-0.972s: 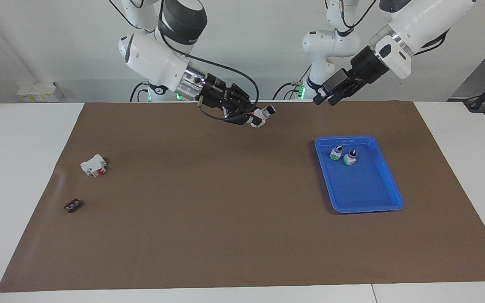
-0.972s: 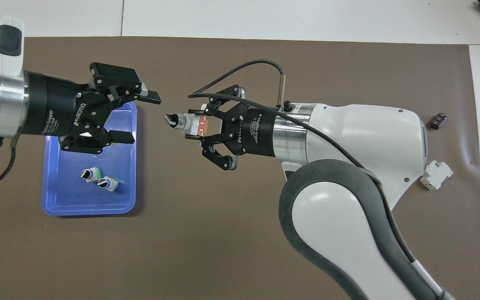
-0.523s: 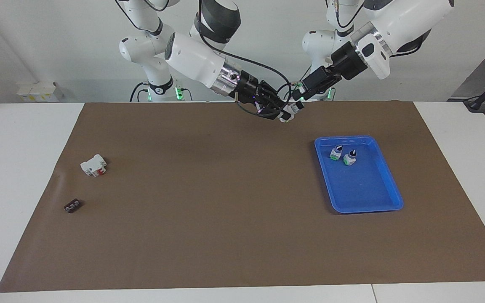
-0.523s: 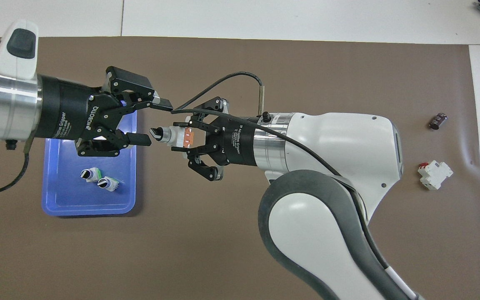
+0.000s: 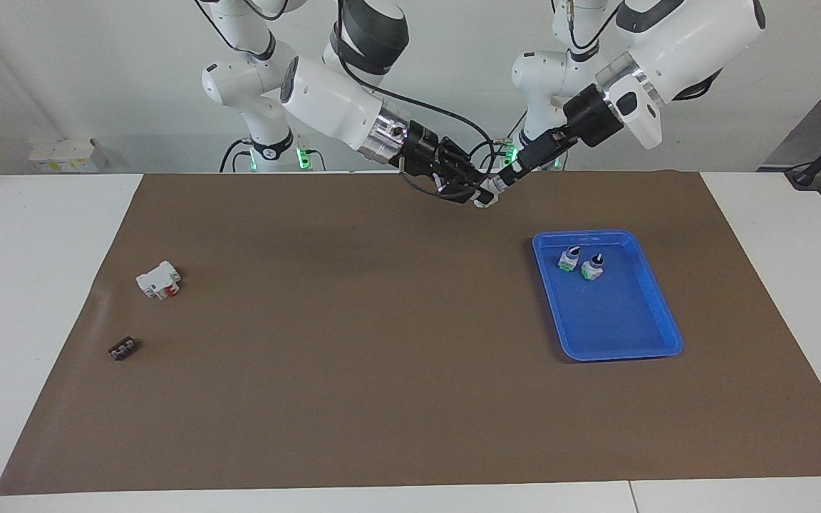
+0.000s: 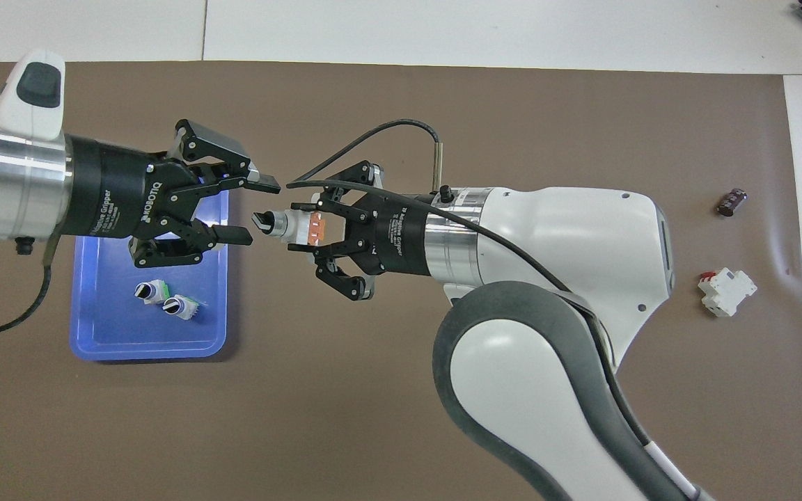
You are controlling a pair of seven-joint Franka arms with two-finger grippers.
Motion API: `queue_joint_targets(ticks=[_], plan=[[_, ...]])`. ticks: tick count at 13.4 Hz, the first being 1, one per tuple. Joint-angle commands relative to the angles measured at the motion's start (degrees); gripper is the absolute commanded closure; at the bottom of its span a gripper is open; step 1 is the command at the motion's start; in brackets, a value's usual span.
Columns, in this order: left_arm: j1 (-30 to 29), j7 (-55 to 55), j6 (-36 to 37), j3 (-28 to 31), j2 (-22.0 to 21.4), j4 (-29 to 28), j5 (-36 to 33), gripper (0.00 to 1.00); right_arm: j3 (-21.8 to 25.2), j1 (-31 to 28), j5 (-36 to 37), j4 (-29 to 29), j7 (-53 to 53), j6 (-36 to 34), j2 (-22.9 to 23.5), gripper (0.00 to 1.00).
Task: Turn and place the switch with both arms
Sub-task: 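Hold the switch out with the right gripper while the left gripper closes in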
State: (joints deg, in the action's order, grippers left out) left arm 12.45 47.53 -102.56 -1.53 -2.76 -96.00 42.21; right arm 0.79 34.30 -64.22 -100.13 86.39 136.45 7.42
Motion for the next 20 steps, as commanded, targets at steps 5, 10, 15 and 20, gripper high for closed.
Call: queue_joint_targets(ticks=[5,10,15,20], plan=[[0.12,0.38,-0.89,0.03,-2.68,-3.66,-0.90,0.56,0.00,-0.29,-0.82,1.17,0.45,-0.48,0.49,1.00],[0.03,-0.95,-1.77,-0.06,-3.30,-4.99,-0.90,0.68,0.00,-0.29,-0.82,1.17,0.45,-0.48,0.49,1.00],[0.03,-2.62,-2.21,0.03,-3.04,-4.29,-1.08,1.00,0.09,-0.29,-0.82,1.17,0.45,-0.48,0.49,1.00],[0.47,-15.42,-3.88,0.03,-3.21,-4.37,-1.08,1.00,0.00,-0.29,-0.82,1.17,0.45,-0.57,0.49,1.00]])
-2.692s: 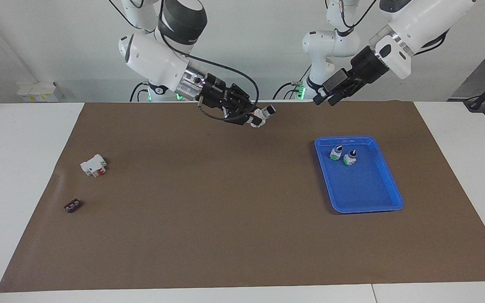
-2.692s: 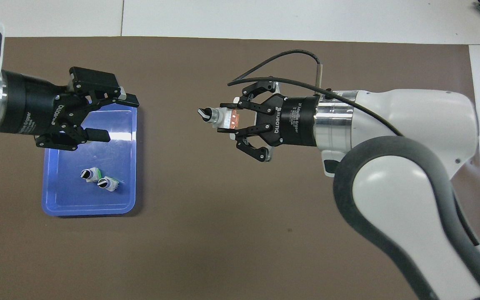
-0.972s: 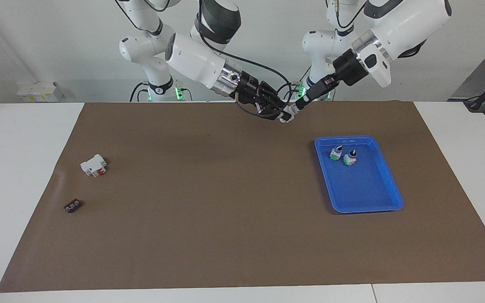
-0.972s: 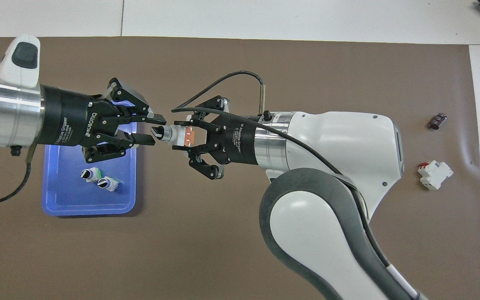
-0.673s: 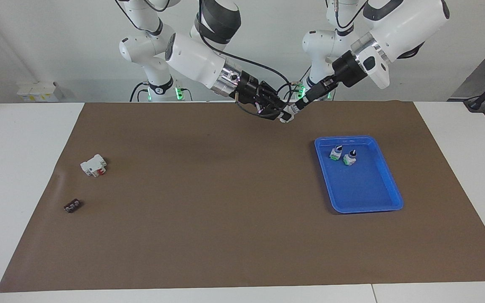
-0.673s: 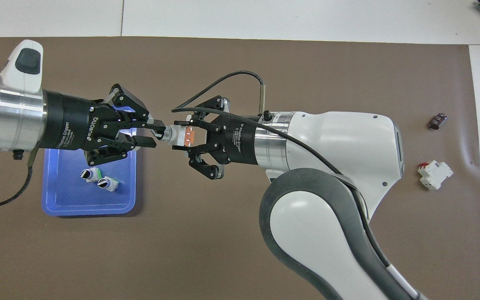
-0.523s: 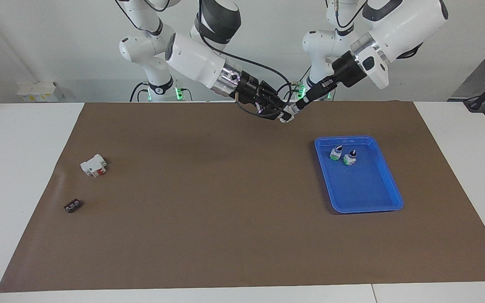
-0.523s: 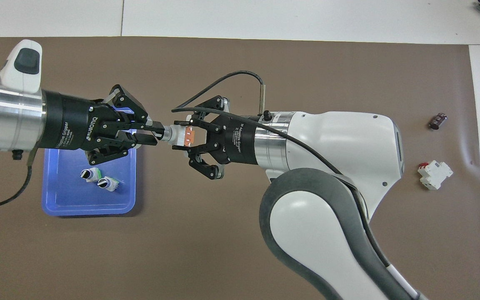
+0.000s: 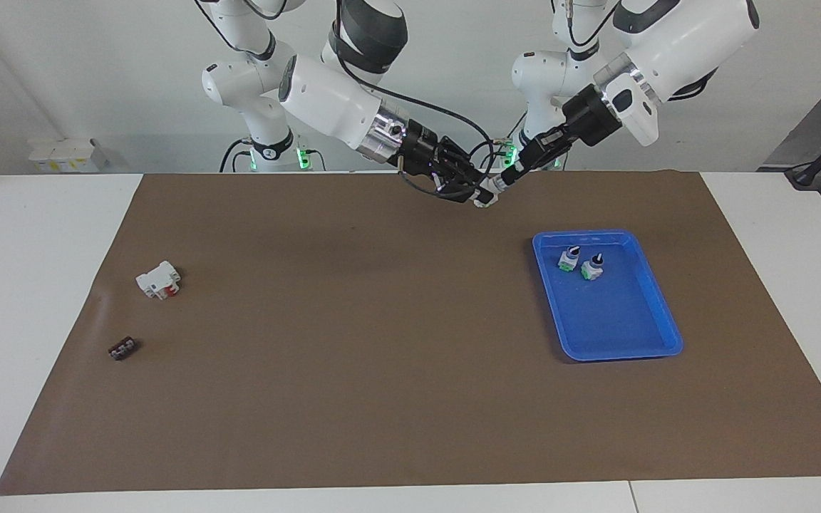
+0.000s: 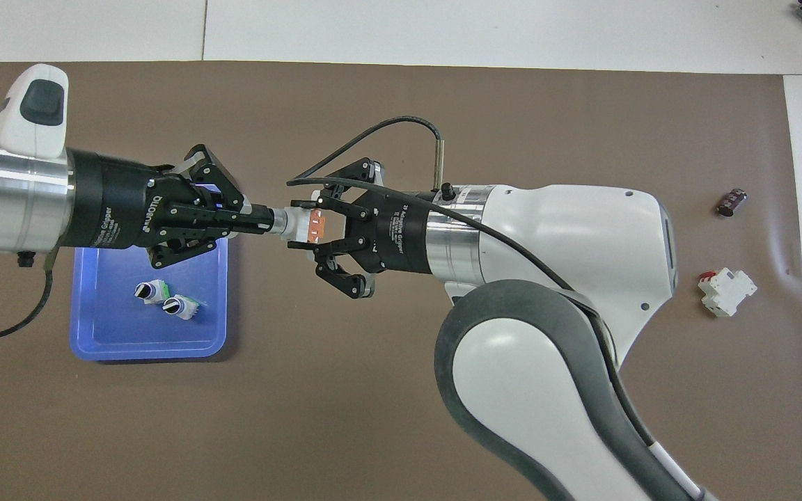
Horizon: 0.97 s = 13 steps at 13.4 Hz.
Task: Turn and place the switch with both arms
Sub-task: 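Grasp the switch's free end with the left gripper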
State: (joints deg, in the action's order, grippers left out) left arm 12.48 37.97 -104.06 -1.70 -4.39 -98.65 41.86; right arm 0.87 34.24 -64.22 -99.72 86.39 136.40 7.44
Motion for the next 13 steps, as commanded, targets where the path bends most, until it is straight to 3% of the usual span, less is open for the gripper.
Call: queue_joint_targets(ticks=[1,3,6,8,13], plan=[[0.52,-6.93,-2.47,0.12,-1.58,-1.72,-0.81,1.00,-0.08,-0.23,-0.82,0.75,0.45,-0.43,0.47,1.00],[0.70,-10.17,-2.55,-0.15,-1.50,-1.63,-2.99,1.00,-0.08,-0.23,-0.82,0.75,0.45,-0.52,0.47,1.00],[0.70,-24.37,-2.99,-1.38,-1.58,-1.46,-9.50,1.00,0.01,-0.23,-0.74,0.67,0.53,-0.52,0.47,1.00],[0.44,-35.29,-3.17,-1.29,-1.58,-1.63,-9.51,1.00,-0.08,-0.23,-0.74,0.67,0.53,-0.52,0.39,1.00],[0.00,-44.18,-3.08,-0.94,-1.58,-1.63,-8.72,1.00,0.01,-0.23,-0.74,0.58,0.53,-0.60,0.39,1.00]])
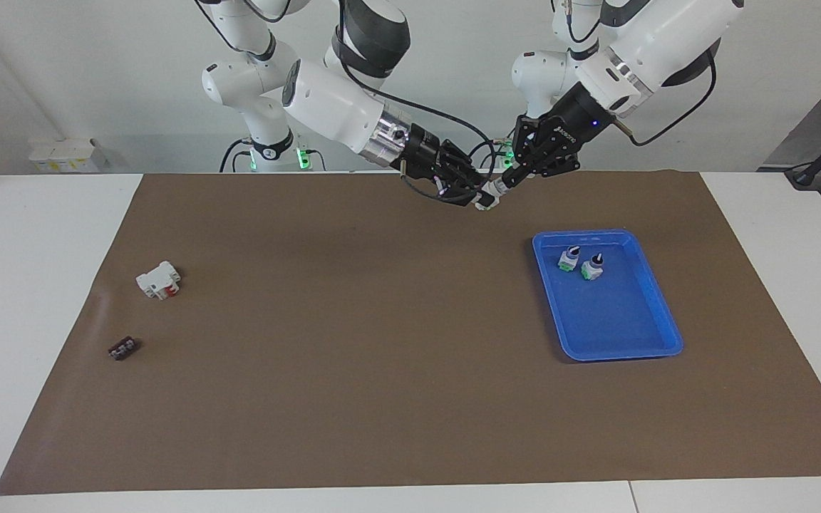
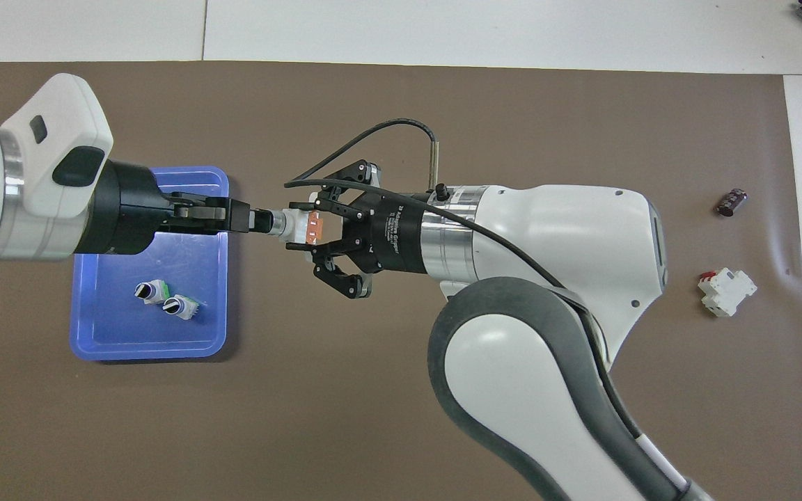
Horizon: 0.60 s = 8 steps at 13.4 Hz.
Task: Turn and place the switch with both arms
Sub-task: 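Grasp the switch's free end with the left gripper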
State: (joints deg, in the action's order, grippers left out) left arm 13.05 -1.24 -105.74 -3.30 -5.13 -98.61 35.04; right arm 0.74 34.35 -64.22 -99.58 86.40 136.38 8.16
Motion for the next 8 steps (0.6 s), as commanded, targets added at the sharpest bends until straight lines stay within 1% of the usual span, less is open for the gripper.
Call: queue_joint_targets(ticks=[1,3,8], plan=[[-0.66,-7.78,-1.40,0.84,-0.85,-1.59,-0.95,1.00,0.14,-0.34,-0.73,0.44,0.53,-0.59,-0.34,1.00],[-1.79,-13.06,-1.22,1.28,-0.85,-1.41,1.25,1.00,0.14,-0.34,-0.73,0.44,0.53,-0.59,-0.43,1.00],[-2.24,-20.62,-1.22,1.28,-0.85,-0.18,1.35,1.00,0.14,-0.43,-0.73,0.18,0.53,-0.67,-0.60,1.00]])
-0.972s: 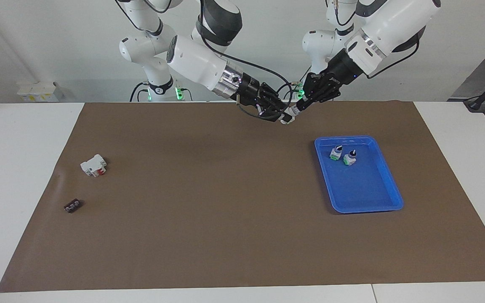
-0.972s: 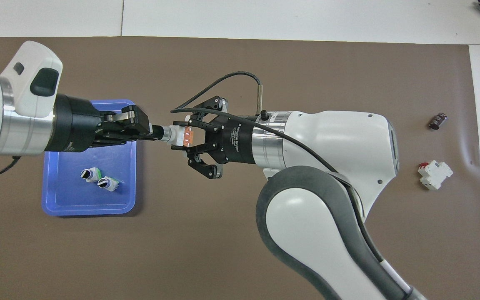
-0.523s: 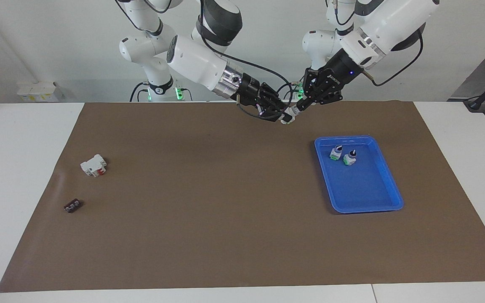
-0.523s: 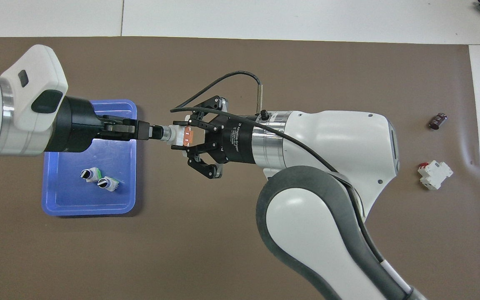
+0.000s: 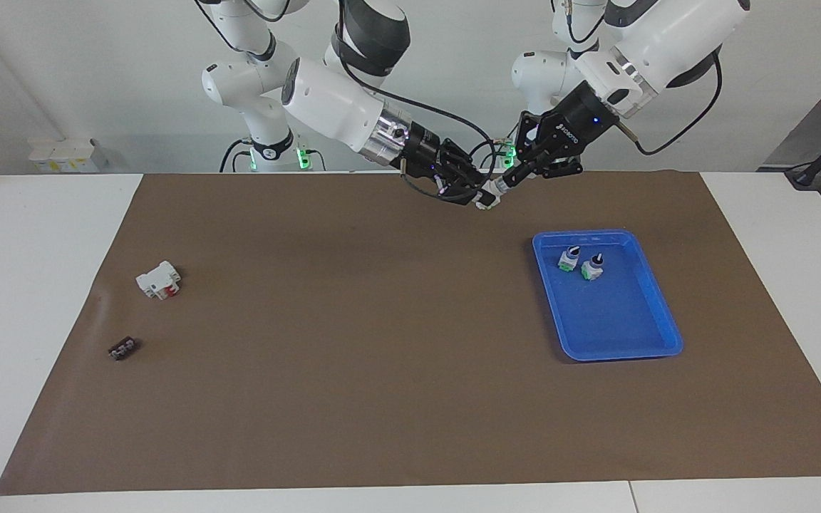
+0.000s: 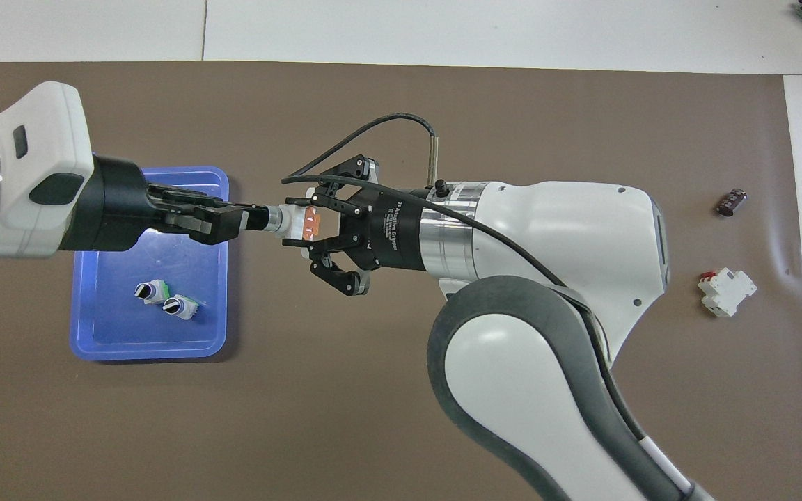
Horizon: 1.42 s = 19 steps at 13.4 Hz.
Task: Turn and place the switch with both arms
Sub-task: 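Open the right gripper and pull the switch away with the left gripper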
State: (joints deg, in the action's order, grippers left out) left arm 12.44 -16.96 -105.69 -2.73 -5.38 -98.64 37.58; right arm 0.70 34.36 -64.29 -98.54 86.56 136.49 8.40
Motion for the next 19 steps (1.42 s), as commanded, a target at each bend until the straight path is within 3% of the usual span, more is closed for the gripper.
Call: queue_joint_targets(ticks=[1,19], plan=[[-1.63,-7.36,-1.36,0.71,-0.60,-0.15,-1.02,1.00,0.17,-0.44,-0.66,-0.87,0.36,-0.79,-0.84,1.00],[-2.07,-11.96,0.13,1.24,-0.60,0.11,-0.57,1.00,0.17,-0.70,-0.57,-1.13,0.54,-0.70,-0.92,1.00]])
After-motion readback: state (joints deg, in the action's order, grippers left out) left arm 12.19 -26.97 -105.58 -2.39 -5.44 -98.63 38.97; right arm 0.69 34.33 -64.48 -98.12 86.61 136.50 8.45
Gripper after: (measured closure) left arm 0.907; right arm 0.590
